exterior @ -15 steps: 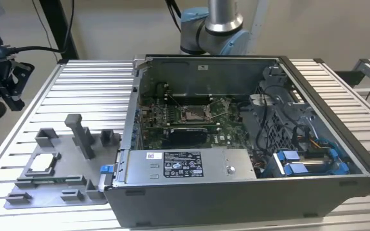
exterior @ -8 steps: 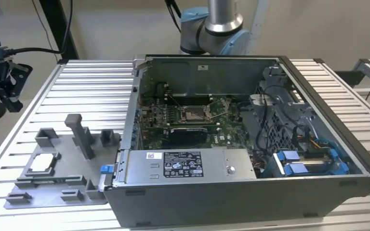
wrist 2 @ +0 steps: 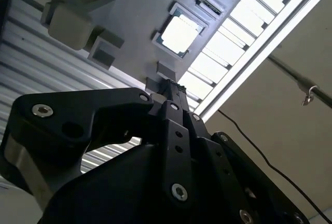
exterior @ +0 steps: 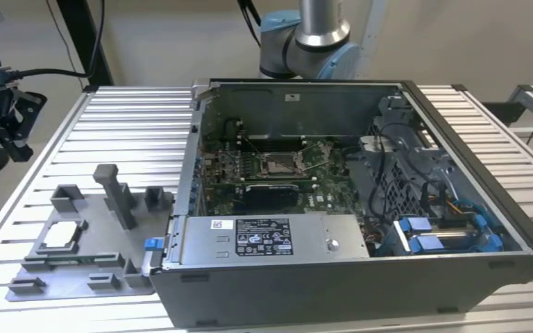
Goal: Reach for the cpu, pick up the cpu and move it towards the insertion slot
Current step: 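Reach for the cpu, then pick up the cpu and move it towards the insertion slot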
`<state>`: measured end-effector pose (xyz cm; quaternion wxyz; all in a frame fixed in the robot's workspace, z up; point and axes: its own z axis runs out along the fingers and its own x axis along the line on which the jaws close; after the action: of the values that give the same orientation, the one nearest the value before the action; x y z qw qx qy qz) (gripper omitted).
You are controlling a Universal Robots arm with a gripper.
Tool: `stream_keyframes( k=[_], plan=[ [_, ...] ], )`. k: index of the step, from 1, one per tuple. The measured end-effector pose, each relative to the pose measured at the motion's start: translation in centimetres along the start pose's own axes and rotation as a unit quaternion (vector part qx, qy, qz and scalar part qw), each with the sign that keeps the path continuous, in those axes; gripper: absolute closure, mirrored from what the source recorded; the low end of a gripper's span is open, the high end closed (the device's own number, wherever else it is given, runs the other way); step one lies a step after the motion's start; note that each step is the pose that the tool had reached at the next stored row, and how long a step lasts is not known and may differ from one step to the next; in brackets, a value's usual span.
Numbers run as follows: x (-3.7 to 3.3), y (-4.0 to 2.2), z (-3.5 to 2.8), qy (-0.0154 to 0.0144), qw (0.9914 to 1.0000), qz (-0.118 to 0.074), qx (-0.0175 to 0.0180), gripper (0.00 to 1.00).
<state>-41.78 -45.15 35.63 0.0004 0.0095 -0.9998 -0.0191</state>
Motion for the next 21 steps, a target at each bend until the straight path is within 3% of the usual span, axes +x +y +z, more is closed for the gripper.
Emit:
stream_keyframes(
  k=[1, 21],
  plan=[
    [0.00, 0.00, 0.00, 0.0000, 1.00000, 0.000, 0.0000, 0.00],
    [0.00, -0.05, 0.18, 0.0000, 1.00000, 0.000, 0.0000, 0.00]
  ],
)
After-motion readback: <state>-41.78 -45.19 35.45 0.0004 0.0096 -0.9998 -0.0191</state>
